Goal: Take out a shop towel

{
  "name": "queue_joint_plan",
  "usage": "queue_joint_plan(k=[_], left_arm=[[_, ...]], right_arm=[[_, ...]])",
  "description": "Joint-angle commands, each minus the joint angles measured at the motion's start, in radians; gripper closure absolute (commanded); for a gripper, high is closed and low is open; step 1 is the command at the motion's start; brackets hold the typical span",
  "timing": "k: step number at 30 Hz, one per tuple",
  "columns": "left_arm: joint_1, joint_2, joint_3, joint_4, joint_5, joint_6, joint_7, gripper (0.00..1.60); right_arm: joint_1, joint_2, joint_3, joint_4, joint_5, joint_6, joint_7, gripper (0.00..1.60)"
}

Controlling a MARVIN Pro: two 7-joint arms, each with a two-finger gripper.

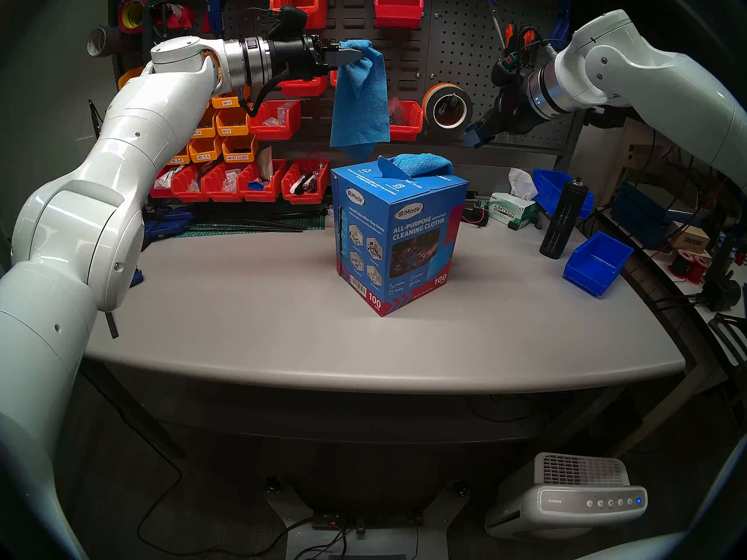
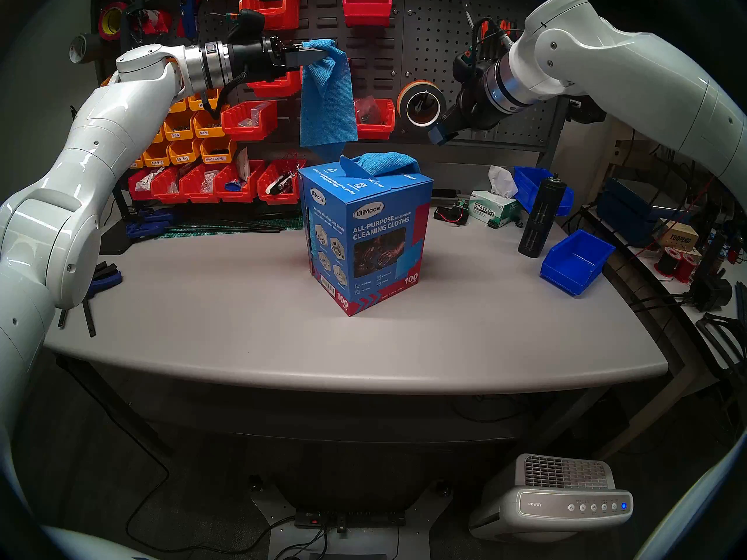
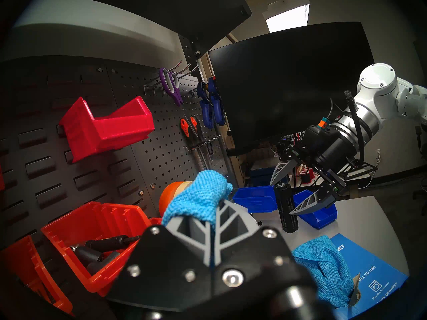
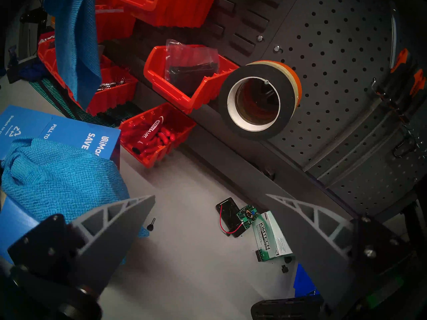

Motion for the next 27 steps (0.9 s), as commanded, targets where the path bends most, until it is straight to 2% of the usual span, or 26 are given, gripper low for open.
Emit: queue_joint_plan(k=[1,19,27], left_arm=[[-0.054,-0.001,-0.02,-0.011,-0.011,0.0,-0.002,1.6],[-0.059,-0.014,-0.021,-0.001,-0.013,0.003,-0.023,1.6],[-0.056,0.016,-0.012,-0.002,0.009,0.025,-0.022,1.6]], right_arm=[[0.03,0.006,0.03,-0.001,0.001,-0.018,-0.025,0.0],[0.031,0.007,0.029,-0.005,0.01,-0.021,-0.039,0.0],[0.031,0.007,0.028,-0.006,0.013,-0.022,-0.043,0.0]])
